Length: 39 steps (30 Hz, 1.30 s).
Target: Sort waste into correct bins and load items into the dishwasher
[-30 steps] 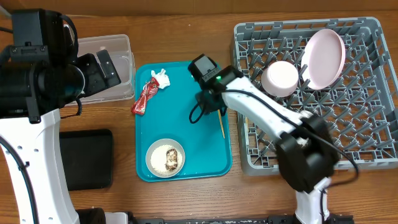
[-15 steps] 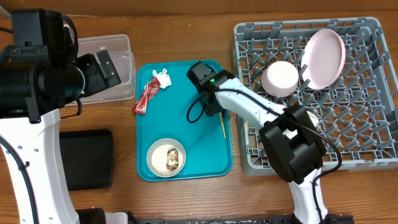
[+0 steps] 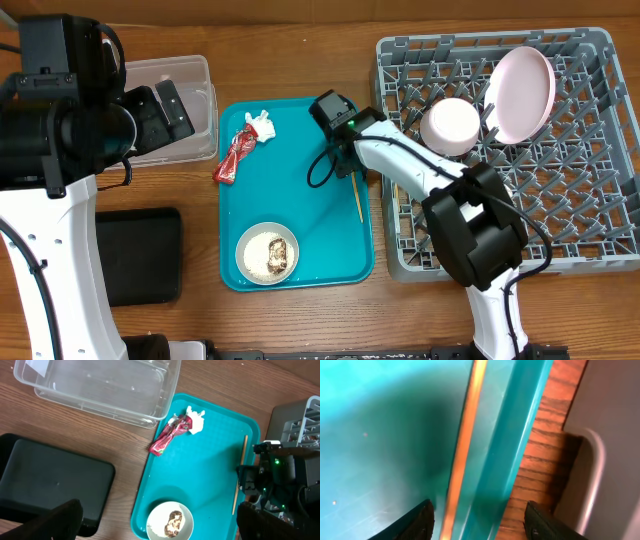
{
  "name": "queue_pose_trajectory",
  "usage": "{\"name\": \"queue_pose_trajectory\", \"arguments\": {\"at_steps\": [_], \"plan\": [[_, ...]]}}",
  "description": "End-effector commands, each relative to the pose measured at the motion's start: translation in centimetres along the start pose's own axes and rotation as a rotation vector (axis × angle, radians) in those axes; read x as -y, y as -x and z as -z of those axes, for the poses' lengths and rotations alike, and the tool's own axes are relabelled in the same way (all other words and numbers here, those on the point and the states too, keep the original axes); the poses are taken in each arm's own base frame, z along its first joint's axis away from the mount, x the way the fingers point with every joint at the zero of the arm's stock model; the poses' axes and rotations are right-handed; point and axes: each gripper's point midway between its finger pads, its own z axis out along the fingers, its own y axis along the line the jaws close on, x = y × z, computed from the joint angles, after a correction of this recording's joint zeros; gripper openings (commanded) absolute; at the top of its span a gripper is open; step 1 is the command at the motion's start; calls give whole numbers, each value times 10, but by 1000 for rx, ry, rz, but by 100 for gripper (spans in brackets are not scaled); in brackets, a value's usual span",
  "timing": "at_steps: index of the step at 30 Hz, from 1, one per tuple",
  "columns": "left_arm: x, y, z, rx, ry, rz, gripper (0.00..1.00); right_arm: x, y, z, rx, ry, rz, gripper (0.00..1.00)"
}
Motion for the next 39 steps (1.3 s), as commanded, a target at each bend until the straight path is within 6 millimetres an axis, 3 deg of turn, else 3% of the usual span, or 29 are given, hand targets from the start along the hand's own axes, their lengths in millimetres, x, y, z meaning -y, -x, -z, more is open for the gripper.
{"name": "queue_pose_trajectory", "arguments": {"at_steps": [1,5,16,23,30,32,34,39], "plan": [[-2,2,0,10,11,9,100,-10,-11,-19,-66,92,-6,60],[-2,2,0,10,11,9,100,-25,-22,-19,-117,188,37,56],[-2,2,0,10,11,9,100,-43,-40,-11,-158,143,109,51],[-2,2,0,10,11,9,100,-45,-40,-10,-155,146,114,37],[-2,2,0,10,11,9,100,-61,-47,-6,-187,236,113,38],[-2,2,0,10,11,9,100,-49,-46,-8,-180,139,64,38],[-2,2,0,10,11,9,100,-31,-41,-11,-154,28,21,45],[-2,2,0,10,11,9,100,-11,-31,-1,-122,-85,-9,47]]}}
